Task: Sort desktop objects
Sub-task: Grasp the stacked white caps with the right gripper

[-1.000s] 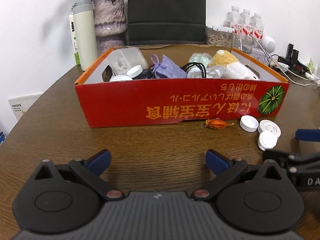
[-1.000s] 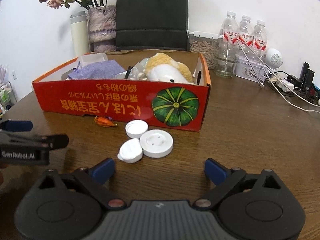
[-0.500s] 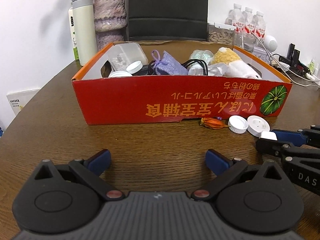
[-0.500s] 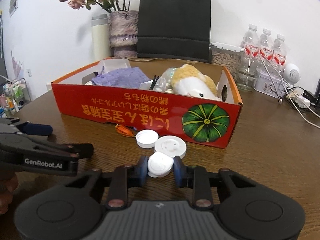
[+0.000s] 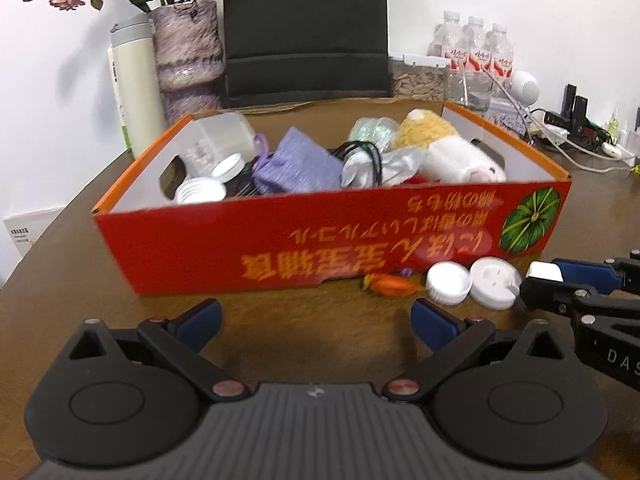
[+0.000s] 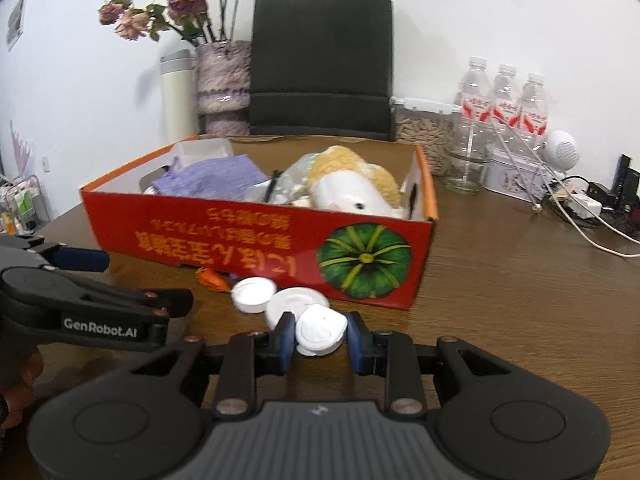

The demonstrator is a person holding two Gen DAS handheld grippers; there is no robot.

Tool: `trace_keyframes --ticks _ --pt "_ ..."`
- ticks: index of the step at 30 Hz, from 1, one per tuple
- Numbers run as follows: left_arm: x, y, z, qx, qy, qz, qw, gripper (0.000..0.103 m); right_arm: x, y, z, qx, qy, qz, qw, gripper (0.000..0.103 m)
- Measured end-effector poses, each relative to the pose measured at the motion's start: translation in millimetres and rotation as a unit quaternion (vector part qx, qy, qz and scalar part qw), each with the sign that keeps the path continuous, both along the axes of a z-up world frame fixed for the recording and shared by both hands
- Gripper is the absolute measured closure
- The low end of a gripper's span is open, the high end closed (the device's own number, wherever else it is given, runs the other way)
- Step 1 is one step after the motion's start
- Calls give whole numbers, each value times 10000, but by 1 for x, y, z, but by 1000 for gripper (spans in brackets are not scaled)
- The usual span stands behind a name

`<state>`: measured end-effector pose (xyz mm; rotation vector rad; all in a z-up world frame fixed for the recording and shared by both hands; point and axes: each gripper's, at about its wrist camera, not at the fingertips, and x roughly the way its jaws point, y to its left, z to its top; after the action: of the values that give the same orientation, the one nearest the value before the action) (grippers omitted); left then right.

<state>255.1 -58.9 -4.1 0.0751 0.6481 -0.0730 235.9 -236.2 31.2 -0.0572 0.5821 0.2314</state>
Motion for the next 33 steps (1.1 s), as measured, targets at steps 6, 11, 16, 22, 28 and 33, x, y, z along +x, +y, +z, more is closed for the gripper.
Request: trace_keyframes --ticks 6,11,16,22,28,33 --pt "15 -11 -1 -52 28 55 10000 3 12 -17 2 28 -49 -213 9998 77" --pt "22 -14 -5 -180 192 75 9996 15 17 -23 -1 84 4 -252 9996 77" --pt "22 -15 -3 -323 162 138 9993 22 16 -22 -2 214 75 -183 9996 77" --pt "17 -18 -3 -165 92 101 9998 36 15 -21 -3 276 165 -161 9994 77" --pt "10 -20 -2 -137 -18 -137 9998 74 14 -19 -4 281 196 -143 9993 77" --pt "6 -20 -2 -174 -29 -219 9996 80 11 -19 -4 333 197 -133 9992 77"
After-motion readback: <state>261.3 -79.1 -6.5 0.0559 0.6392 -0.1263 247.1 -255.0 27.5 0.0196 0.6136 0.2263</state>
